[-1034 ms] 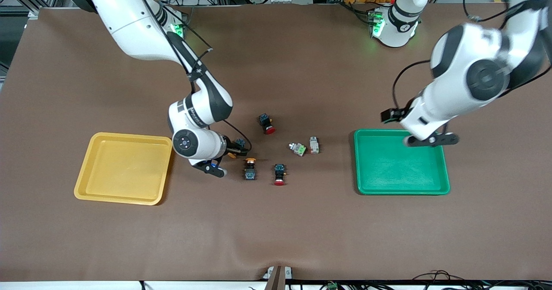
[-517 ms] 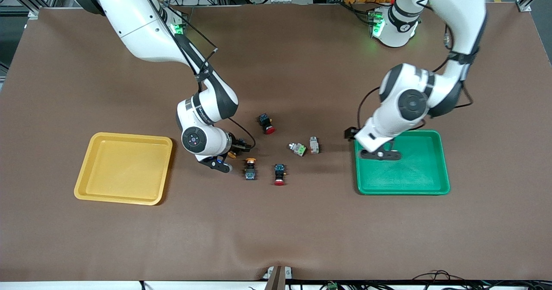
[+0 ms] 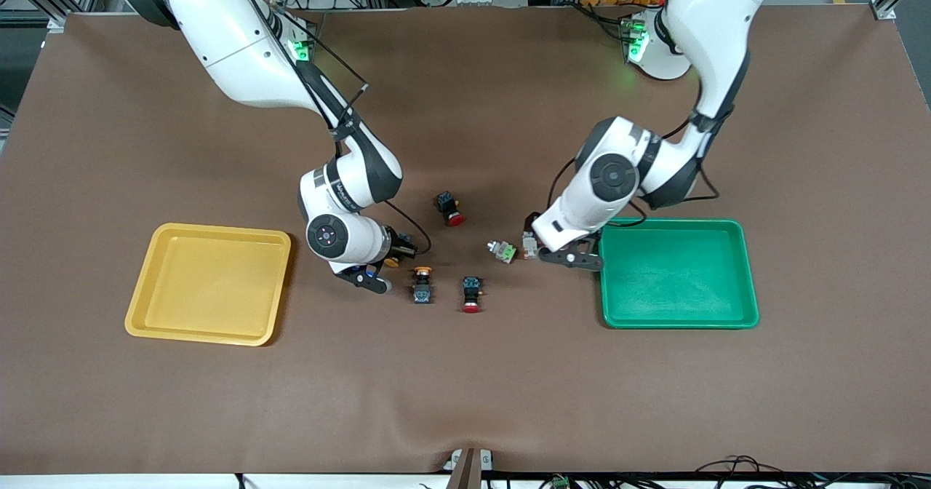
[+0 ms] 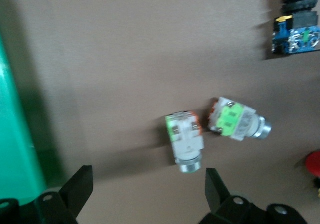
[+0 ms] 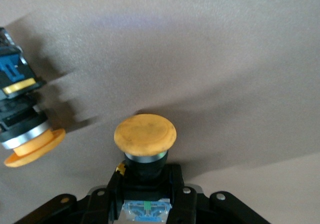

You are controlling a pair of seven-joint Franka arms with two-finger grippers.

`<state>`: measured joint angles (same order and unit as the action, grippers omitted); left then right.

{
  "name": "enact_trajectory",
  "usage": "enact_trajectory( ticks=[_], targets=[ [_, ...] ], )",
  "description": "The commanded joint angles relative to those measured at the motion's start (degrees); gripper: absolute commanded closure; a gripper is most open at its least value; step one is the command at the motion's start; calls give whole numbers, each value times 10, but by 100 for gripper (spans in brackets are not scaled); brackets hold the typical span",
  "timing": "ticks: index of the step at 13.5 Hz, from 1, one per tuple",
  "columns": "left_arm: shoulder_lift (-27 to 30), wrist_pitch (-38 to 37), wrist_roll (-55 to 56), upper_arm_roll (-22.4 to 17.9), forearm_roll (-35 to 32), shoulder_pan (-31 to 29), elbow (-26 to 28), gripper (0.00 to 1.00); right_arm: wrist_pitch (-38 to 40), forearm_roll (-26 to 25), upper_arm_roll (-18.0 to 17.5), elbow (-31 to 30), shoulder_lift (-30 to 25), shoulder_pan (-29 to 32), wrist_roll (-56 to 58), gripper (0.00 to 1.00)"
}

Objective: Place green and yellow buttons in trays

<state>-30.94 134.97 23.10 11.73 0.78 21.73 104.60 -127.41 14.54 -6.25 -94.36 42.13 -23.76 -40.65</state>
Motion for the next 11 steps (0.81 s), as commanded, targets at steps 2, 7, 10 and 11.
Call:
enact_trajectory(
  ticks=[2, 7, 10, 11],
  targets=[
    [-52, 1, 84, -6, -16, 27, -46, 16, 41, -2, 8, 2, -45, 44, 64, 94],
    [-71, 34, 99, -6, -15, 30, -46, 35, 214, -37, 8, 96, -76, 164, 227, 94],
    [-81, 42, 99, -6, -16, 31, -46, 55, 227, -56, 8, 98, -74, 241, 350, 92],
    [-83, 42, 99, -7, -16, 31, -46, 73, 245, -56, 8, 98, -72, 266, 387, 89]
  ],
)
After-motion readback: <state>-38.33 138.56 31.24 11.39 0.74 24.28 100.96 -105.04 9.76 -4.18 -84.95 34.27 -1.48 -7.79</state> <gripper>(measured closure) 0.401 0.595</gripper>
